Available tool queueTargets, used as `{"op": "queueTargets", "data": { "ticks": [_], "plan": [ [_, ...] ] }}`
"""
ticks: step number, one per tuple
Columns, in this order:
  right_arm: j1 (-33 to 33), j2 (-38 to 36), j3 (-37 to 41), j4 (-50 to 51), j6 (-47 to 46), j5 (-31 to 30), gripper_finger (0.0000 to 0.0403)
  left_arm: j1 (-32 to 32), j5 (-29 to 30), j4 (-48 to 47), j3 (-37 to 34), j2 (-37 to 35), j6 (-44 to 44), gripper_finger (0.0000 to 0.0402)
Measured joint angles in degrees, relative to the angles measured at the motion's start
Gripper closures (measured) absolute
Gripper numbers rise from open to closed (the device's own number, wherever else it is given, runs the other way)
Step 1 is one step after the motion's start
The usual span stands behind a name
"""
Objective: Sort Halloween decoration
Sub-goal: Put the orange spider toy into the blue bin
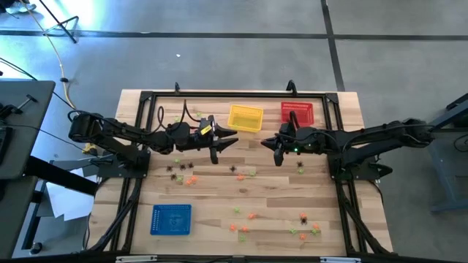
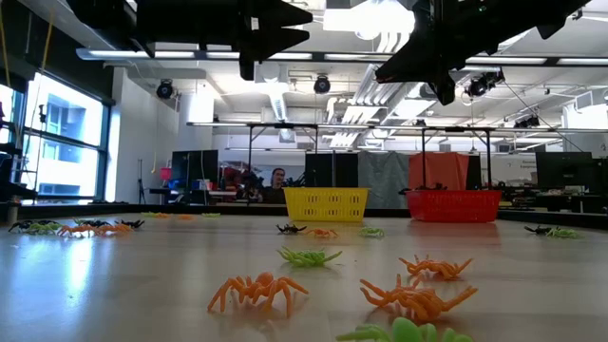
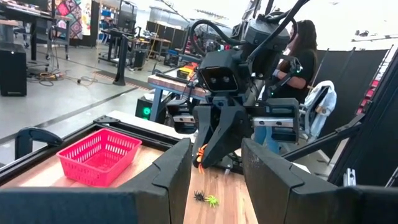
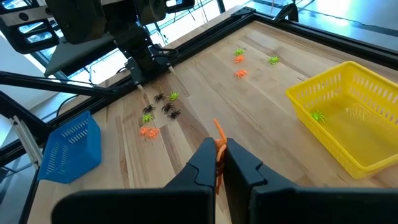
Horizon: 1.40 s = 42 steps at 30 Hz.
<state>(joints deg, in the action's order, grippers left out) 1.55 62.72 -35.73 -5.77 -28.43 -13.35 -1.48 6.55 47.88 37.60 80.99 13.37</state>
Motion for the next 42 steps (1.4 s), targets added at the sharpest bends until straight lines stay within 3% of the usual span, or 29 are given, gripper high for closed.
{"op": "queueTargets", "data": {
  "ticks": [37,42],
  "plan": [
    [0.0,0.0,0.0,3.0,0.0,0.0,0.0400,0.0,0.0,-1.8,0.0,0.0,-0.4,0.0273],
    [0.0,0.0,0.0,3.0,0.0,0.0,0.0400,0.0,0.0,-2.2,0.0,0.0,5.4,0.0273]
  ]
}}
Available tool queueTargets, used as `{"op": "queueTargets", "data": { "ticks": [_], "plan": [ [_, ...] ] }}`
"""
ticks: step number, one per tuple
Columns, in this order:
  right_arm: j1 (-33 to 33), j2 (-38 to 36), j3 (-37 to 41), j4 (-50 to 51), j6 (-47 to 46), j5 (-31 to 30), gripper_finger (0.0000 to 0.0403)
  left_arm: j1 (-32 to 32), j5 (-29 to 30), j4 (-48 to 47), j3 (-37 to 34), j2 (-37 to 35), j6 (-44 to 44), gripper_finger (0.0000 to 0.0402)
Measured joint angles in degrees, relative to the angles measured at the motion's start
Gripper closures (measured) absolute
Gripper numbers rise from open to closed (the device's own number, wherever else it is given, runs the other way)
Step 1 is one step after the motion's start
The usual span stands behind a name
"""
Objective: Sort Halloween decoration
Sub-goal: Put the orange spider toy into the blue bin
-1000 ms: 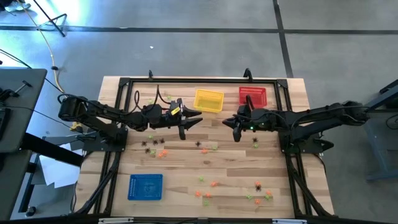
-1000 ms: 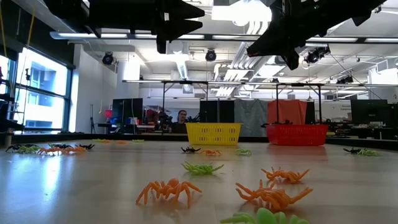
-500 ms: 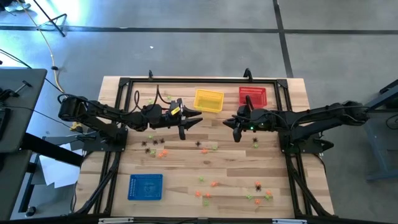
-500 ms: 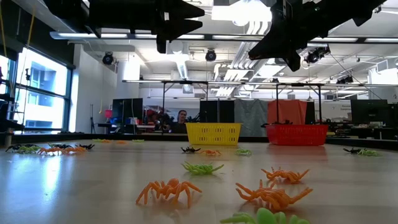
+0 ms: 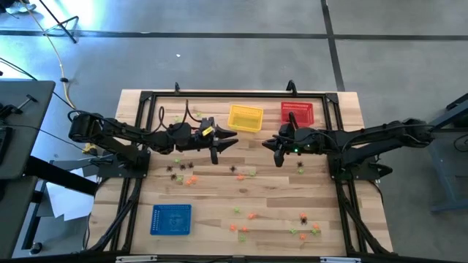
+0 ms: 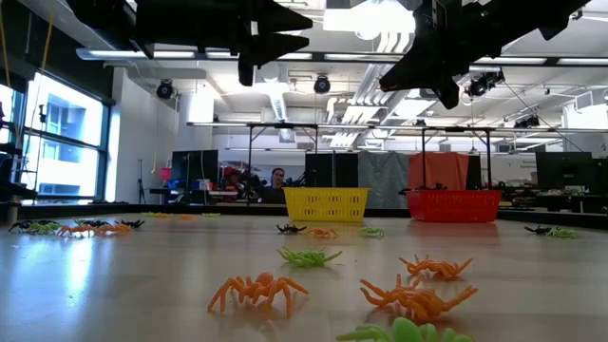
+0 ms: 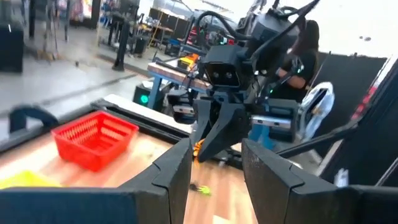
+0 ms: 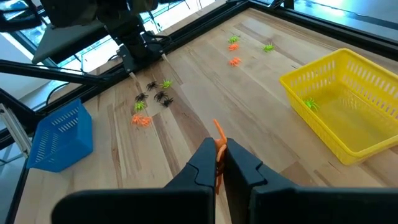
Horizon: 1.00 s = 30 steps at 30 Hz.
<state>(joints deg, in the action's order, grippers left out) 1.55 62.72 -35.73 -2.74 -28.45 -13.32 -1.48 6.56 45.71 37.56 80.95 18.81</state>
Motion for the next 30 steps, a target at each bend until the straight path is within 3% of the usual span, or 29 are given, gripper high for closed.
{"op": "queueTargets", "data": {
  "ticks": [7,16,30],
  "plan": [
    [0.0,0.0,0.0,0.0,0.3,0.0,0.0400,0.0,-5.8,0.6,0.5,0.0,0.6,0.0273],
    [0.0,0.0,0.0,-6.6,0.6,0.0,0.0400,0.0,-5.9,-3.7,3.8,0.1,-3.2,0.0273],
    [4.6,0.0,0.0,-13.8,4.5,-0.2,0.0400,-0.4,-5.9,-1.5,14.8,13.4,-8.9,0.0273]
  ]
}}
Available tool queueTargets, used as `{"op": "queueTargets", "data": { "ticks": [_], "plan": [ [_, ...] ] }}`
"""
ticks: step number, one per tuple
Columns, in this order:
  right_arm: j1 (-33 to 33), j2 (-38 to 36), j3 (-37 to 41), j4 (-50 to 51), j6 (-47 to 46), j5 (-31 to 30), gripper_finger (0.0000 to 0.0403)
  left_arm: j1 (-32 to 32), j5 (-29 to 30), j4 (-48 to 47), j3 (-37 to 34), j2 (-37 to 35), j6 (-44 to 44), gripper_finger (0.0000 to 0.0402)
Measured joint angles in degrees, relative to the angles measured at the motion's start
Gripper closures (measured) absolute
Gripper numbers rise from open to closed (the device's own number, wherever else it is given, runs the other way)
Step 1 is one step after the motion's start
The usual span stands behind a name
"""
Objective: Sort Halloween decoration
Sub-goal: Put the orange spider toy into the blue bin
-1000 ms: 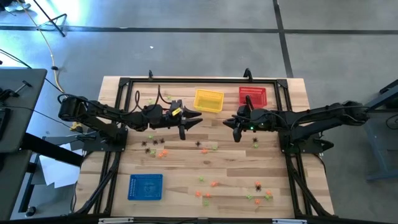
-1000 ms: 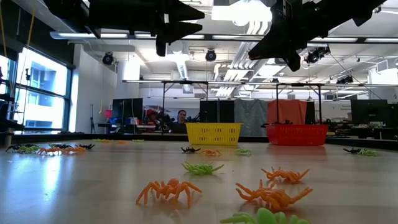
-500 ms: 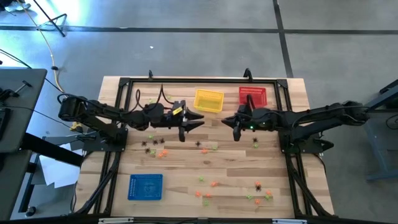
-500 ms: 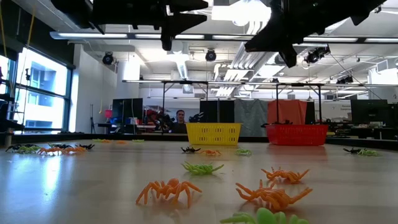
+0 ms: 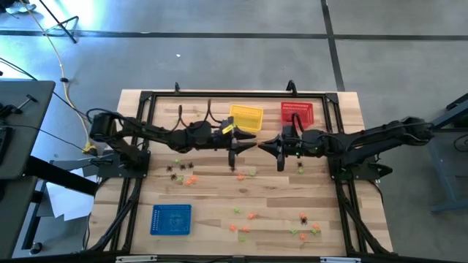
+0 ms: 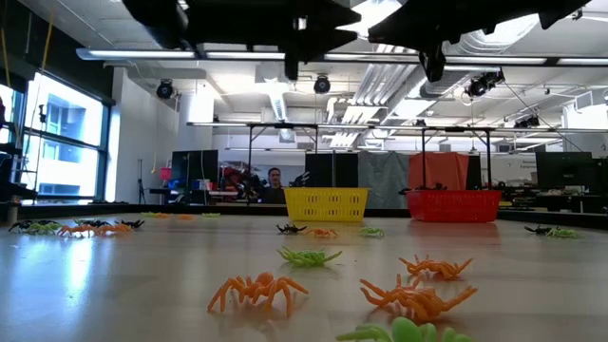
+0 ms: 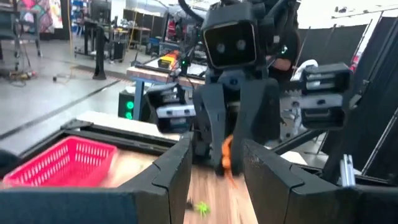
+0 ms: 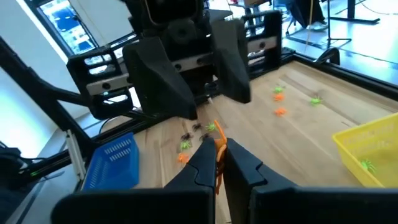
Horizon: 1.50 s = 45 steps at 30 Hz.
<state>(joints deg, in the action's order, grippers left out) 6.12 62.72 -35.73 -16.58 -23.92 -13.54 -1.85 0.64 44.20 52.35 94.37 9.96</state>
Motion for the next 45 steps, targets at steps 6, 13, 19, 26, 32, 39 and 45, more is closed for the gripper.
{"op": "queueTargets", "data": {
  "ticks": [6,13,19,26,32,39,45],
  "plan": [
    [1.6,0.0,0.0,0.0,1.0,-2.3,0.0400,0.0,-1.8,0.0,4.1,2.5,-1.6,0.0273],
    [1.9,0.0,0.0,-0.5,2.1,-3.0,0.0400,0.0,-1.9,-0.8,5.0,3.0,-1.7,0.0273],
    [1.9,0.0,0.0,-2.1,3.4,-3.0,0.0400,0.0,-1.6,-1.0,5.0,3.1,-1.7,0.0273],
    [1.9,0.0,0.0,-3.2,4.1,-3.0,0.0400,0.0,-1.6,-1.0,5.0,3.1,-1.7,0.0273],
    [1.9,0.0,0.0,-3.2,4.2,-3.0,0.0400,0.0,-1.8,-0.9,5.0,3.1,-2.8,0.0320],
    [1.9,0.0,0.0,-3.3,4.7,-2.9,0.0400,0.0,-2.0,-1.0,5.0,3.0,-4.1,0.0397],
    [1.9,0.0,0.0,-3.3,4.7,-2.8,0.0400,0.0,-2.0,-1.2,5.0,3.0,-4.1,0.0401]
  ]
}}
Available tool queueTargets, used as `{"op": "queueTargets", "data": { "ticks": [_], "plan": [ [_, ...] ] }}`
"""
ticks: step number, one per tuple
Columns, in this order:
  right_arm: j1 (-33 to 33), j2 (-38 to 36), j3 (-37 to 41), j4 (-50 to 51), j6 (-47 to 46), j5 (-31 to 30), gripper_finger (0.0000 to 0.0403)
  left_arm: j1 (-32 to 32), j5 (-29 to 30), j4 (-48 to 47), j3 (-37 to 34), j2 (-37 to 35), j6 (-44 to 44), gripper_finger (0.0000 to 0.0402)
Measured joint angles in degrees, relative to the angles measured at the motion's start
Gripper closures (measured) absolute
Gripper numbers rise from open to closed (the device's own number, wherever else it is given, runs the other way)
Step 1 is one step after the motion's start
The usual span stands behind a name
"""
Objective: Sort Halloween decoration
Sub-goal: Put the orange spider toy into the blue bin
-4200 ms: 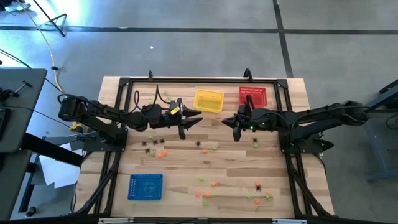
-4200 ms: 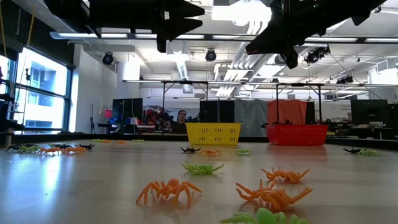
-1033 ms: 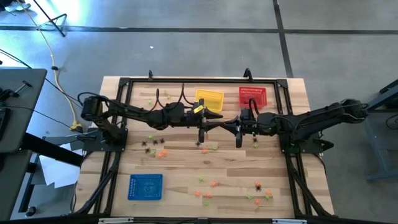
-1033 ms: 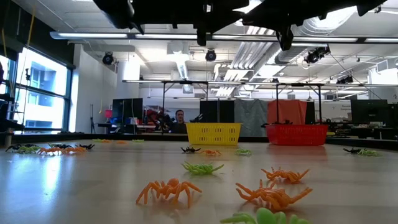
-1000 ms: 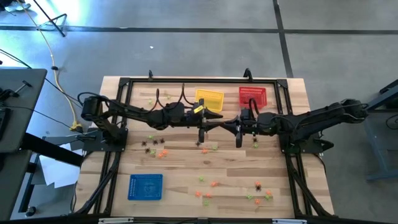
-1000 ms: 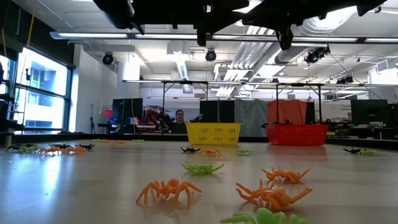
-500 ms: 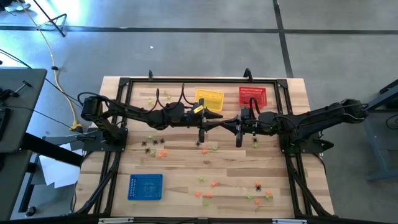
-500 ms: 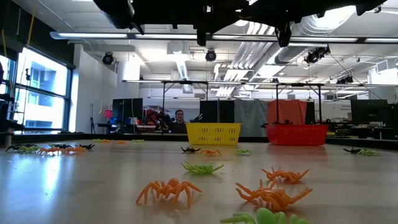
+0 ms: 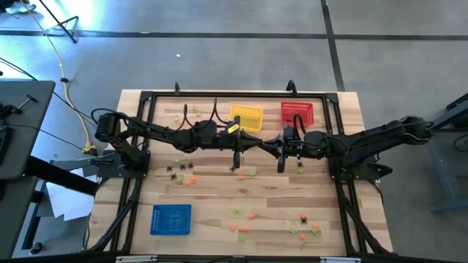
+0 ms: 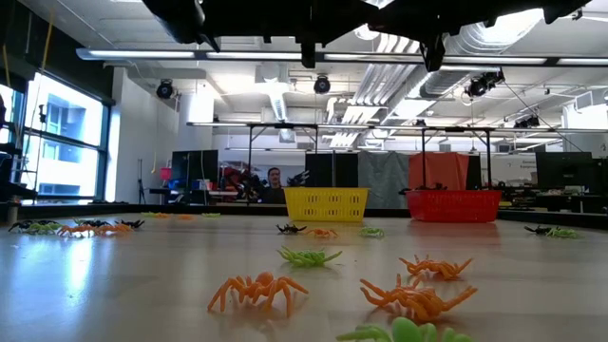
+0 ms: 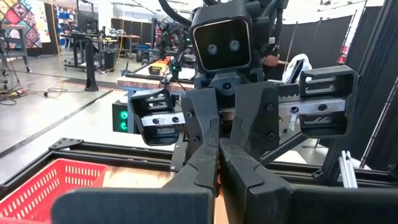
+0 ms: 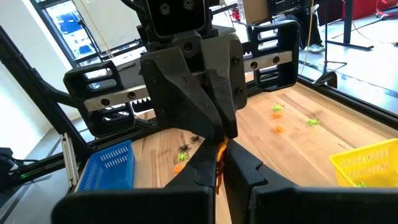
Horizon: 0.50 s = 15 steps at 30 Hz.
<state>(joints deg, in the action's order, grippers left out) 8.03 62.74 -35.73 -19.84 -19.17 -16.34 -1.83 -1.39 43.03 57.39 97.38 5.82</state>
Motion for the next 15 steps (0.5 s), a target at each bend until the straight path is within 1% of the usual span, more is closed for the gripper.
{"op": "queueTargets", "data": {
  "ticks": [2,4,12,15],
  "plan": [
    [0.0,0.0,0.0,0.0,0.0,0.0,0.0398,0.0,0.0,0.0,0.0,0.0,0.0,0.0401],
    [0.0,0.0,0.0,-0.1,-0.1,0.0,0.0388,0.0,0.0,0.0,0.0,0.0,0.0,0.0401],
    [0.0,0.0,0.0,-0.3,-0.2,0.1,0.0295,0.0,0.2,-0.3,-0.1,0.0,-0.1,0.0401],
    [0.0,0.0,0.0,-0.2,-0.2,-0.5,0.0272,0.0,0.2,-0.3,-0.1,0.0,-0.1,0.0401]
  ]
}}
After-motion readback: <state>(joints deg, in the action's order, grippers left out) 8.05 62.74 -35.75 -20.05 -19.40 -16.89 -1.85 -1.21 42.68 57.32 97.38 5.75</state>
